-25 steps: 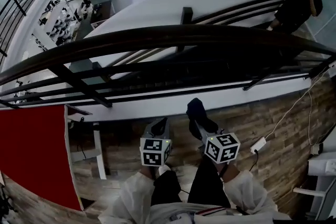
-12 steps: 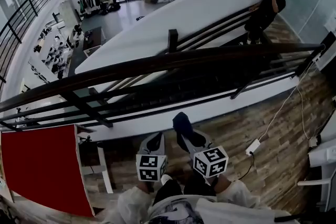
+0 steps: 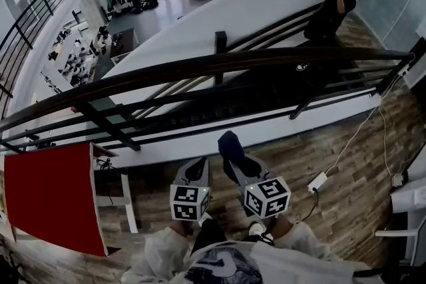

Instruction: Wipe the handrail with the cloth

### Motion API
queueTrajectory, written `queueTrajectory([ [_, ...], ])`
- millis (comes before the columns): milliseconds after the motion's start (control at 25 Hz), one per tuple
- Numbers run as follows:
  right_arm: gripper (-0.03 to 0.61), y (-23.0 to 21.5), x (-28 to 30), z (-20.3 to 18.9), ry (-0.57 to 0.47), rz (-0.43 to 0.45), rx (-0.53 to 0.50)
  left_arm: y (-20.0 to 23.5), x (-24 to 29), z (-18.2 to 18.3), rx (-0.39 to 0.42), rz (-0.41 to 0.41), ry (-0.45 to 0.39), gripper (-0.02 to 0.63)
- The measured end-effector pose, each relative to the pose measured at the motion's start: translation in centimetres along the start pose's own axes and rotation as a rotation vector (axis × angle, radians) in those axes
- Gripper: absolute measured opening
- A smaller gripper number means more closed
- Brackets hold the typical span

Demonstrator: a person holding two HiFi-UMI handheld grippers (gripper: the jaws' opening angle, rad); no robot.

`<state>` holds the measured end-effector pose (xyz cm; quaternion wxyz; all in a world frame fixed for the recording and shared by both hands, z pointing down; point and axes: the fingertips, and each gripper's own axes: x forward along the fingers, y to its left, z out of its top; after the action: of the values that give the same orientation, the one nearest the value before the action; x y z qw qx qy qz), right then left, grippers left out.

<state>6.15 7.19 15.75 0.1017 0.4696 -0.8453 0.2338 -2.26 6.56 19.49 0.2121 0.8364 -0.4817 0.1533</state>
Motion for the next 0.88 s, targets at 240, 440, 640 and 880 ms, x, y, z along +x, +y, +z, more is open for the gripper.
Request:
queueTrajectory([
  [240,0.083,-4.8,-7.2,0.1,-0.032,0.031,0.019,-8.3,0.0,0.1,0.028,0.029,-0.003,0.003],
  [440,0.083,-8.3,-13.6,-0.3,-0.059,0.067,0.025,-15.3,-0.2,-0.3,0.055,0.073,-0.010,0.003],
  [640,0.081,-10.1,-17.2,-0.6,-0.058,0.088,0.022,-18.8,-1.3,-0.9,0.048,0.121,-0.006,0.003],
  [880,0.080,-9.6,-19.0,-0.7,-0.064,0.074,0.007,-19.1,-3.4,-0.9,0.054,0.138,-0.019,0.003],
])
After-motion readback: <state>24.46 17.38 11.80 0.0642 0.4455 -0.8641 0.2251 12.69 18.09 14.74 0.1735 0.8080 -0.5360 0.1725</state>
